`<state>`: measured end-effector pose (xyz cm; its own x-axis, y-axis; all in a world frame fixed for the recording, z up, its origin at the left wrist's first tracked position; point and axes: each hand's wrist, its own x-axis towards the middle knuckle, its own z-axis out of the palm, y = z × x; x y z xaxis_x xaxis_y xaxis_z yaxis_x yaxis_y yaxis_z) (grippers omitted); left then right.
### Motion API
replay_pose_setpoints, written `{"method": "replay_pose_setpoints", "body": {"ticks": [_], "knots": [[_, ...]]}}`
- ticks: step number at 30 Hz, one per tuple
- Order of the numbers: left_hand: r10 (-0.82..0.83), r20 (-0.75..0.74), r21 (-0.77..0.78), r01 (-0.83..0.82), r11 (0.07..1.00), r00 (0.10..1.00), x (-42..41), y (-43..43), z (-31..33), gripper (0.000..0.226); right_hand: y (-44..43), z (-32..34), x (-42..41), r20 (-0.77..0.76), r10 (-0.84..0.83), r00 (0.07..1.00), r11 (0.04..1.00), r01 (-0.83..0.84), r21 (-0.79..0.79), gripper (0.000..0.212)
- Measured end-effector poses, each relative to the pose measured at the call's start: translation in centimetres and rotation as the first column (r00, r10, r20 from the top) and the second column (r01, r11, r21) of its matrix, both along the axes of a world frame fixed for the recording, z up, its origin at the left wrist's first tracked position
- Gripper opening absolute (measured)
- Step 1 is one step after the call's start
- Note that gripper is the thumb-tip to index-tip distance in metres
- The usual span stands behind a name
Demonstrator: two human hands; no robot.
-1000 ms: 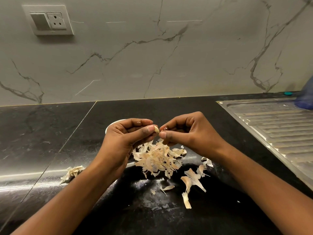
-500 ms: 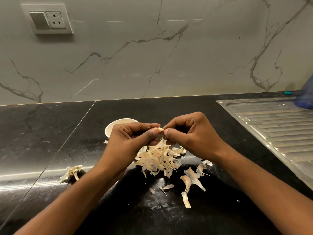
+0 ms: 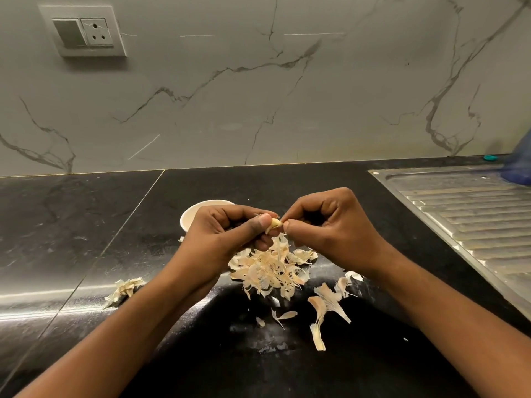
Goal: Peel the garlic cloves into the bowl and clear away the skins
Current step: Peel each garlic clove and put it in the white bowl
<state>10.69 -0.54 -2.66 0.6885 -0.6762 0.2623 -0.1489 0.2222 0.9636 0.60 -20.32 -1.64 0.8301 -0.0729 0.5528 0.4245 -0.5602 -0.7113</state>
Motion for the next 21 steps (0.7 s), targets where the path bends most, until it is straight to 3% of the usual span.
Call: {"method": "replay_pose_setpoints", "body": {"ticks": [3,7,14,21], "knots": [[-0.064,-0.103,0.009,0.065,0.998,0.993,0.17,0.04,-0.08,0.023,-0.27,0.05,0.11,-0.057,0.06,0.997,0.995,-0.055,0.082,0.008],[-0.076,-0.122,0.049,0.083,0.995,0.99,-0.16,0.01,0.08,0.025,-0.59,0.11,0.2,-0.098,0.107,0.989,0.979,-0.088,0.182,0.013],[0.139,0.269,0.022,-0.151,0.988,0.953,-0.62,-0.09,-0.18,0.019,-0.57,0.18,0.31,-0.154,0.087,0.984,0.968,-0.047,0.248,0.013],[0.081,0.387,0.033,-0.101,0.994,0.919,-0.83,0.1,0.0,0.022,-0.46,0.58,0.13,-0.2,0.145,0.969,0.963,-0.092,0.252,0.016]]}}
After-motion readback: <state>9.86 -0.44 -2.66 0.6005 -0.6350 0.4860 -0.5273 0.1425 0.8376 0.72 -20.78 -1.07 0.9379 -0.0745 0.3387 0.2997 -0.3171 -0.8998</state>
